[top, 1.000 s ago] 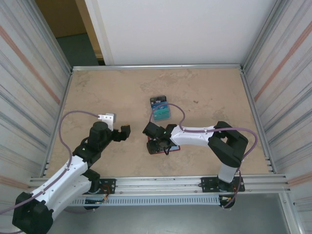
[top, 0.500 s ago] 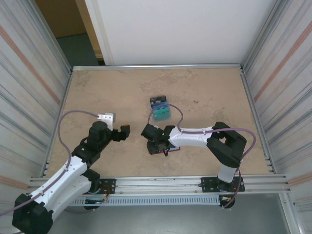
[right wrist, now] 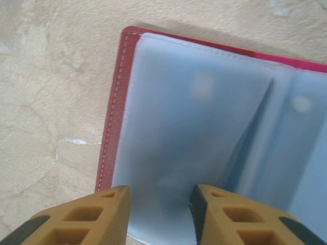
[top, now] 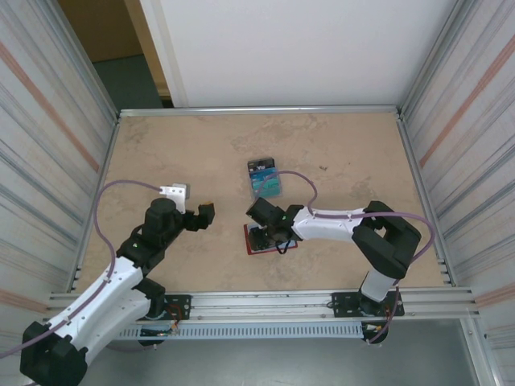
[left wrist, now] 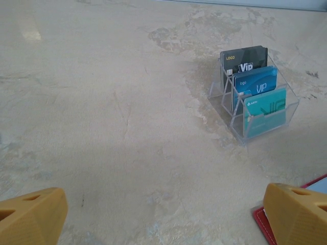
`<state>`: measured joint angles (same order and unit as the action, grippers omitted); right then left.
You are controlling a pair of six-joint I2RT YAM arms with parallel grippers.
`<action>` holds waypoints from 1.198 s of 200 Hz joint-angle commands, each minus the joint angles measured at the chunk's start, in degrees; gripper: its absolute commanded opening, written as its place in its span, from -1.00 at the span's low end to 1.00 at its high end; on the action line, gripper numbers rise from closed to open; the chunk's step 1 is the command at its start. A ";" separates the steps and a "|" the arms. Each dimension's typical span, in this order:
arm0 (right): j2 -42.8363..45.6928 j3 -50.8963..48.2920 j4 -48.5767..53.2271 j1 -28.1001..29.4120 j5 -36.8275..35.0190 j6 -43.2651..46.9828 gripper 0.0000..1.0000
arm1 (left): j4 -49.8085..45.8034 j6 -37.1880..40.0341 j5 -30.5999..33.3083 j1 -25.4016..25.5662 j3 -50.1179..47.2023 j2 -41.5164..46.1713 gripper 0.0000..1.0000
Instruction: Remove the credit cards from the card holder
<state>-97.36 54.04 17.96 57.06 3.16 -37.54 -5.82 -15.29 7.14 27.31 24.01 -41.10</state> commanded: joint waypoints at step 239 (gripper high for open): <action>-5.58 -2.62 2.69 3.62 -5.54 -0.87 -0.30 | -3.65 -0.62 -0.80 -0.42 3.10 4.19 0.97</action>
<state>-100.18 57.14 20.84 62.83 -8.10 -37.30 -8.84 -15.31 7.09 27.31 25.28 -37.80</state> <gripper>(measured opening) 0.377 0.986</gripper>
